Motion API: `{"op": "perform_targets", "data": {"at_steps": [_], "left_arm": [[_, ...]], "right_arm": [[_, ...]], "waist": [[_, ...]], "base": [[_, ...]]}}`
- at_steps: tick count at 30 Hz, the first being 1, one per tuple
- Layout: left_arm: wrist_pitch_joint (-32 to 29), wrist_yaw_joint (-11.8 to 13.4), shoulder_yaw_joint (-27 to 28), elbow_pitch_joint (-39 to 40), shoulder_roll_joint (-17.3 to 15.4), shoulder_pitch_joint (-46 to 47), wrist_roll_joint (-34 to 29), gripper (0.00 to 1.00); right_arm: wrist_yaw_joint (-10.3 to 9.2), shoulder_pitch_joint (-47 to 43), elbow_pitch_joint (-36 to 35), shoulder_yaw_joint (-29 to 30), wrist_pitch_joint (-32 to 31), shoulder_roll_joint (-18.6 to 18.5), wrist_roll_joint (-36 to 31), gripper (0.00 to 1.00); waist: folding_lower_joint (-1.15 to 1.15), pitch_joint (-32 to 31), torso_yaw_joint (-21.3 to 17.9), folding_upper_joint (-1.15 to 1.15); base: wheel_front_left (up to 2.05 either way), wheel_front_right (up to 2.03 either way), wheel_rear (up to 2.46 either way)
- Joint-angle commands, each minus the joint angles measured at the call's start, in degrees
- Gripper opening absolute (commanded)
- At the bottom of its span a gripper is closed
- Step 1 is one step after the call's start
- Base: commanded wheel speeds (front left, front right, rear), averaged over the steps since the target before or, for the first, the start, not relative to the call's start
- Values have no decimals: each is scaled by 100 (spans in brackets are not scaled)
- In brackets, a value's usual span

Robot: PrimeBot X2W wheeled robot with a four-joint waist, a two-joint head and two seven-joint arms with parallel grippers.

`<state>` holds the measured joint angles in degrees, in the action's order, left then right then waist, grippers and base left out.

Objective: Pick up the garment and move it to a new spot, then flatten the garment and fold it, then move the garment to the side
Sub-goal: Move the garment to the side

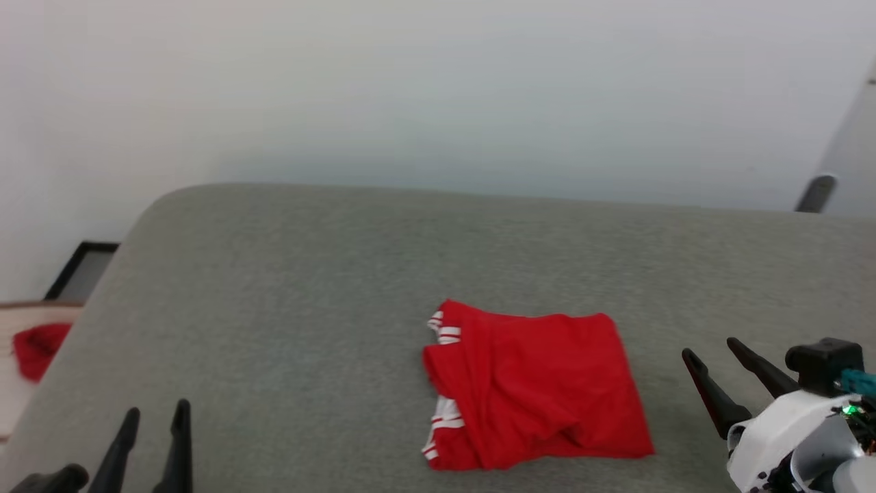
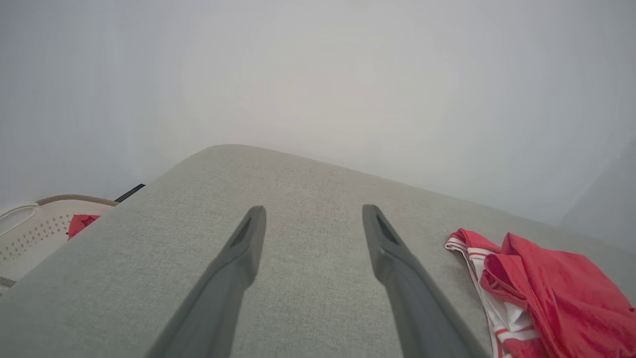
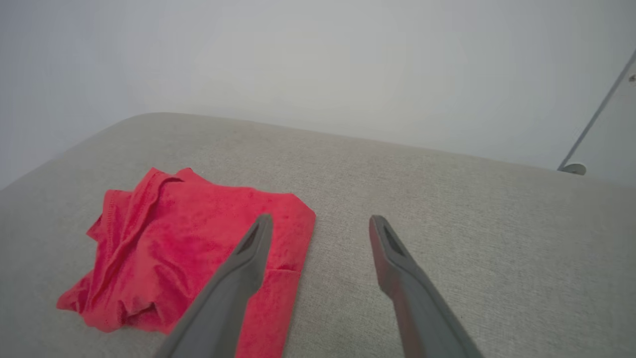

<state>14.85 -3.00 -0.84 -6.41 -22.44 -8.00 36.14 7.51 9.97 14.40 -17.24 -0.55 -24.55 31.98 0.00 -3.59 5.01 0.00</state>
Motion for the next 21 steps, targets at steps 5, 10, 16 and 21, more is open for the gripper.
{"op": "perform_targets", "data": {"at_steps": [5,10,16,21], "left_arm": [[-49,19,-120,39,69,-16,-22,100],[-35,-24,-212,29,143,104,-50,100],[1,-88,-277,-97,326,314,-55,100],[22,-158,-315,-228,498,513,-100,100]], "right_arm": [[-4,241,258,-123,-693,-119,131,100],[-4,490,389,-150,-1422,-243,211,100],[-4,733,559,-172,-2260,-280,300,100],[-4,841,698,-173,-2835,-243,421,100]], "waist": [[0,171,651,0],[0,423,916,0],[0,767,1121,0],[0,995,1259,0]], "base": [[0,0,0],[0,0,0],[0,0,0],[0,0,0]]}}
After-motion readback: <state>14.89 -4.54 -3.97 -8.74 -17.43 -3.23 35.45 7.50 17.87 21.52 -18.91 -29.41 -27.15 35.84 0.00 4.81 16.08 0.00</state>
